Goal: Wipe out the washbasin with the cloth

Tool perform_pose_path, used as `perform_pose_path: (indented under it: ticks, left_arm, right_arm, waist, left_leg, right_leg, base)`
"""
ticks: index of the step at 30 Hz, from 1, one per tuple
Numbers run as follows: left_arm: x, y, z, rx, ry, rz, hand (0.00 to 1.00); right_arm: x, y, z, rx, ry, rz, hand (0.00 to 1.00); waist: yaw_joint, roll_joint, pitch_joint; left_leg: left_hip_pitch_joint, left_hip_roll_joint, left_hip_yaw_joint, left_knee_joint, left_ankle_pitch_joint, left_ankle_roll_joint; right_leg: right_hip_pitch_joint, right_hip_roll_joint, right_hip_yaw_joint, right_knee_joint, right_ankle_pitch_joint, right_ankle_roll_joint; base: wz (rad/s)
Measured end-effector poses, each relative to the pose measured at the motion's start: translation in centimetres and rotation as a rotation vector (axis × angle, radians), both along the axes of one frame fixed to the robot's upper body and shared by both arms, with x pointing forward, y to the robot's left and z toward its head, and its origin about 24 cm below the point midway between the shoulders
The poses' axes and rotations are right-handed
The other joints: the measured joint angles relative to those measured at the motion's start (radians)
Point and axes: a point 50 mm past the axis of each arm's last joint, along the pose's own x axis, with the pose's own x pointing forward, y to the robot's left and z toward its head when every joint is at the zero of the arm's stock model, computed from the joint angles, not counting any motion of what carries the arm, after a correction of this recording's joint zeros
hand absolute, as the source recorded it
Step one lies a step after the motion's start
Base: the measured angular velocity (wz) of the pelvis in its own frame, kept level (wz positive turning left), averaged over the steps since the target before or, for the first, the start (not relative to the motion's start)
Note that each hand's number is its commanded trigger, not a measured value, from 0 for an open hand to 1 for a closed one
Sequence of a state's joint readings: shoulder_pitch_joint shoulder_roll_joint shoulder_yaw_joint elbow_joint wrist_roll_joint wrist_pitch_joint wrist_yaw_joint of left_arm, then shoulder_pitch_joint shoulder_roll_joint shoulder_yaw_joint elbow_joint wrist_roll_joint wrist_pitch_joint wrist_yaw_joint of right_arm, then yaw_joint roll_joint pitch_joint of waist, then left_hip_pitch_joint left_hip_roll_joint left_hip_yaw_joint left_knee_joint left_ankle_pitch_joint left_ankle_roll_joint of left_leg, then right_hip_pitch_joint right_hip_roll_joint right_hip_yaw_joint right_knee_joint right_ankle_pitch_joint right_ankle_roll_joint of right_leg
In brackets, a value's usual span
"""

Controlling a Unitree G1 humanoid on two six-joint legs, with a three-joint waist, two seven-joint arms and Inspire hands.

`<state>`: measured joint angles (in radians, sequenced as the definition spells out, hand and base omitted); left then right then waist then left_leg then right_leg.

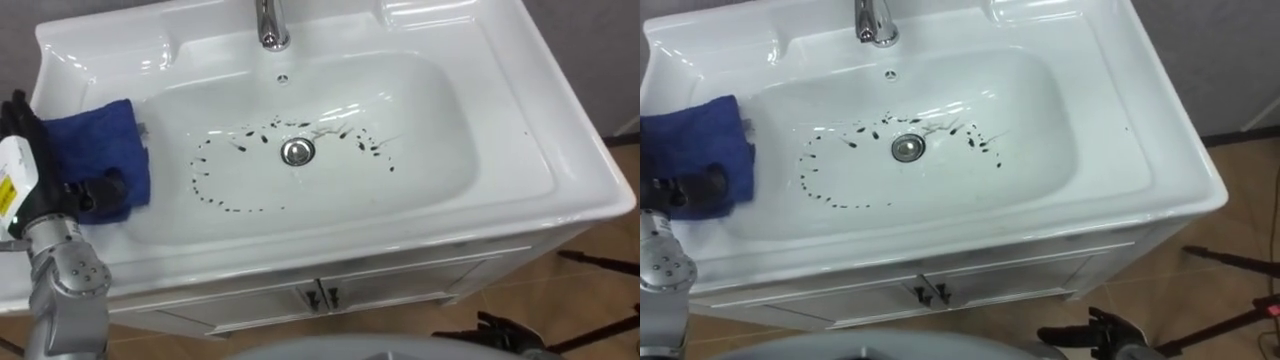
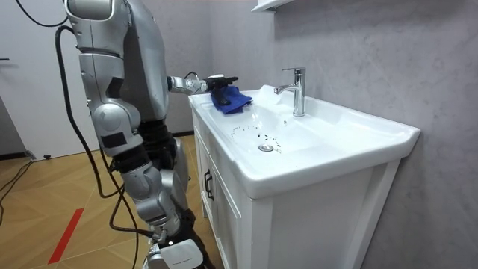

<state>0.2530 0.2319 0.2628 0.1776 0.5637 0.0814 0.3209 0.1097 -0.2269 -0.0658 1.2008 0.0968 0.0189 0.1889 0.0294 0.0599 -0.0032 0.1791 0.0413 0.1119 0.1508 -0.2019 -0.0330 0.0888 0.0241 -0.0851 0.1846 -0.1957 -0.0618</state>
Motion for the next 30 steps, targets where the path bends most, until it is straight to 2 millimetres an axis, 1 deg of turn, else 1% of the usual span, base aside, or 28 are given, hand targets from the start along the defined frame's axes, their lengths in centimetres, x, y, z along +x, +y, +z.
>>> perform_pose_path:
  ticks: [4, 10, 13, 15, 17, 18, 19, 20, 22, 26, 29, 30]
  left_arm:
    - [0.0, -0.6, -1.3, -0.010, 0.068, -0.033, 0.00]
    - [0.2, -0.9, -1.8, 0.026, 0.149, -0.083, 0.00]
    - [0.1, -0.9, -2.0, 0.021, 0.175, -0.082, 0.00]
    - [-0.1, -0.8, -2.4, 0.010, 0.202, -0.082, 0.00]
    - [0.0, -0.8, -2.5, 0.007, 0.207, -0.081, 0.00]
    - [0.0, -0.8, -2.5, 0.007, 0.211, -0.081, 0.32]
    - [-0.1, -0.7, -2.7, 0.012, 0.221, -0.082, 0.94]
    - [-0.1, -0.7, -2.8, 0.014, 0.227, -0.082, 1.00]
    - [0.1, -0.7, -3.0, 0.026, 0.244, -0.086, 1.00]
    - [0.6, -0.3, -2.7, 0.094, 0.252, -0.093, 1.00]
    - [1.0, 0.4, -2.1, 0.163, 0.238, -0.075, 1.00]
    - [0.9, 0.7, -2.1, 0.174, 0.238, -0.056, 1.00]
  right_arm:
    - [-0.1, -0.2, 0.0, 0.000, 0.009, 0.002, 0.00]
    - [-0.1, -0.2, 0.1, 0.005, 0.021, 0.002, 0.00]
    - [-0.1, -0.3, 0.1, 0.002, 0.025, 0.003, 0.00]
    - [-0.2, -0.3, 0.1, -0.002, 0.038, -0.005, 0.00]
    - [-0.2, -0.3, 0.1, -0.005, 0.043, -0.007, 0.00]
    - [-0.3, -0.3, 0.1, -0.006, 0.043, -0.008, 0.00]
    - [-0.3, -0.3, 0.1, -0.009, 0.045, -0.009, 0.00]
    - [-0.3, -0.3, 0.1, -0.013, 0.047, -0.009, 0.00]
    - [-0.4, -0.4, 0.1, -0.031, 0.058, -0.005, 0.00]
    - [-0.7, -0.6, 0.1, -0.056, 0.091, 0.010, 0.00]
    - [-1.7, -0.9, 0.1, -0.092, 0.148, 0.066, 0.00]
    - [-2.2, -1.0, 0.0, -0.108, 0.179, 0.093, 0.00]
  waist:
    - [-0.001, 0.004, 0.0002]
    - [0.000, 0.005, -0.0008]
    - [0.001, 0.007, -0.0024]
    - [0.001, 0.008, -0.0050]
    - [0.001, 0.006, -0.0055]
    - [0.001, 0.005, -0.0066]
    - [0.001, 0.004, -0.0069]
    - [0.001, 0.004, -0.0069]
    - [0.001, 0.004, -0.0070]
    - [0.003, 0.004, -0.0075]
    - [0.006, 0.003, -0.0078]
    - [0.005, 0.004, -0.0092]
  left_leg:
    - [0.009, 0.001, 0.003, 0.000, 0.000, 0.000]
    - [0.014, 0.004, 0.003, 0.000, 0.000, 0.000]
    - [0.020, 0.005, 0.003, 0.000, 0.000, 0.000]
    - [0.027, 0.005, 0.003, 0.000, 0.000, 0.000]
    - [0.027, 0.006, 0.003, 0.000, 0.000, 0.000]
    - [0.027, 0.007, 0.003, 0.000, 0.000, 0.000]
    - [0.027, 0.008, 0.003, 0.000, 0.000, 0.000]
    - [0.027, 0.008, 0.003, 0.000, 0.000, 0.000]
    - [0.027, 0.011, 0.022, 0.001, 0.000, 0.000]
    - [0.028, 0.018, 0.025, 0.001, 0.000, 0.000]
    - [0.037, 0.022, 0.025, 0.001, 0.000, 0.000]
    - [0.043, 0.023, 0.025, 0.001, 0.000, 0.000]
  right_leg:
    - [0.008, 0.002, 0.005, 0.000, 0.000, 0.000]
    - [0.011, 0.013, 0.014, -0.011, 0.005, -0.002]
    - [0.015, 0.014, 0.018, -0.011, 0.007, -0.002]
    - [0.020, 0.014, 0.019, -0.011, 0.007, -0.002]
    - [0.019, 0.014, 0.019, -0.011, 0.007, -0.003]
    - [0.019, 0.014, 0.018, -0.011, 0.008, -0.004]
    - [0.019, 0.014, 0.018, -0.011, 0.008, -0.004]
    - [0.019, 0.014, 0.018, -0.011, 0.008, -0.005]
    - [0.019, 0.016, 0.019, -0.010, 0.009, -0.006]
    - [0.018, 0.023, 0.029, -0.009, 0.013, -0.013]
    - [0.017, 0.029, 0.039, 0.003, 0.010, -0.020]
    - [0.019, 0.032, 0.048, 0.005, 0.009, -0.021]
  base:
    - [-0.01]
    - [-0.01]
    - [-0.09]
    - [-0.07]
    - [0.00]
    - [0.00]
    - [0.00]
    - [0.00]
    - [0.00]
    - [-0.01]
    - [-0.10]
    - [-0.26]
